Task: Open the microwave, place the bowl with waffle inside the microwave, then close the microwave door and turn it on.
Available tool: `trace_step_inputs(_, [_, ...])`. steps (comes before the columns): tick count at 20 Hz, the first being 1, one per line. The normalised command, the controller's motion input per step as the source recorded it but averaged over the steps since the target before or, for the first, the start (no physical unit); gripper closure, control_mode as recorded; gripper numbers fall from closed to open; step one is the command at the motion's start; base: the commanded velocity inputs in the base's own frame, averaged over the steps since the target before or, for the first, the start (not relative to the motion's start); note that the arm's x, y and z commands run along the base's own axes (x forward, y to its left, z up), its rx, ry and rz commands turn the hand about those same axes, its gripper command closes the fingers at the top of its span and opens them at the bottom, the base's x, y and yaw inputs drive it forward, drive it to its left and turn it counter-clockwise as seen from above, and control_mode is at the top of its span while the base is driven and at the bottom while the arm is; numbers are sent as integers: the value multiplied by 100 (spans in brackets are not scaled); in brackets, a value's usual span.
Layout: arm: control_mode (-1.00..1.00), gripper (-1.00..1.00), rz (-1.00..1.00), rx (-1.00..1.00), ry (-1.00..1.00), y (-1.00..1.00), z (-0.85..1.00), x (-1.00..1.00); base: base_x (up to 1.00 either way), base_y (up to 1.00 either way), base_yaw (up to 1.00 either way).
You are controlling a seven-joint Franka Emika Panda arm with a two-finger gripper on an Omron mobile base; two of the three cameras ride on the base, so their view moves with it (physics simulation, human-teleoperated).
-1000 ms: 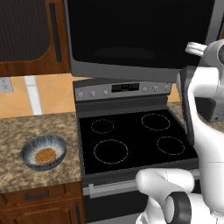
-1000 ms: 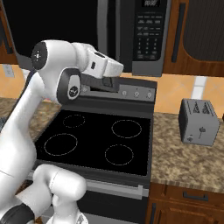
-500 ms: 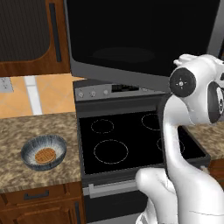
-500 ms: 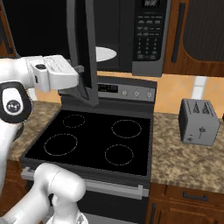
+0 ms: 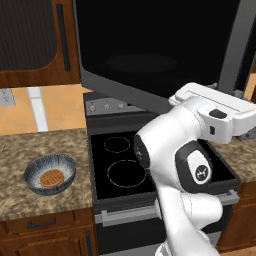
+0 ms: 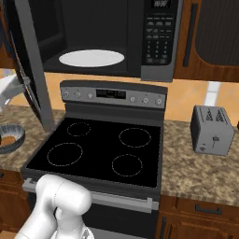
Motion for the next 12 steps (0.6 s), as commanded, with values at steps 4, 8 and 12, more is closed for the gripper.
trace_step_inputs(4, [-100, -100, -25, -22, 3, 99, -72, -59, 0, 0, 0])
trace_step_inputs(8, [-100, -100, -9, -7, 6, 64, -44, 4, 0, 0, 0])
trace_step_inputs(12, [-100, -100, 0, 5, 12, 11, -55, 36, 0, 0, 0])
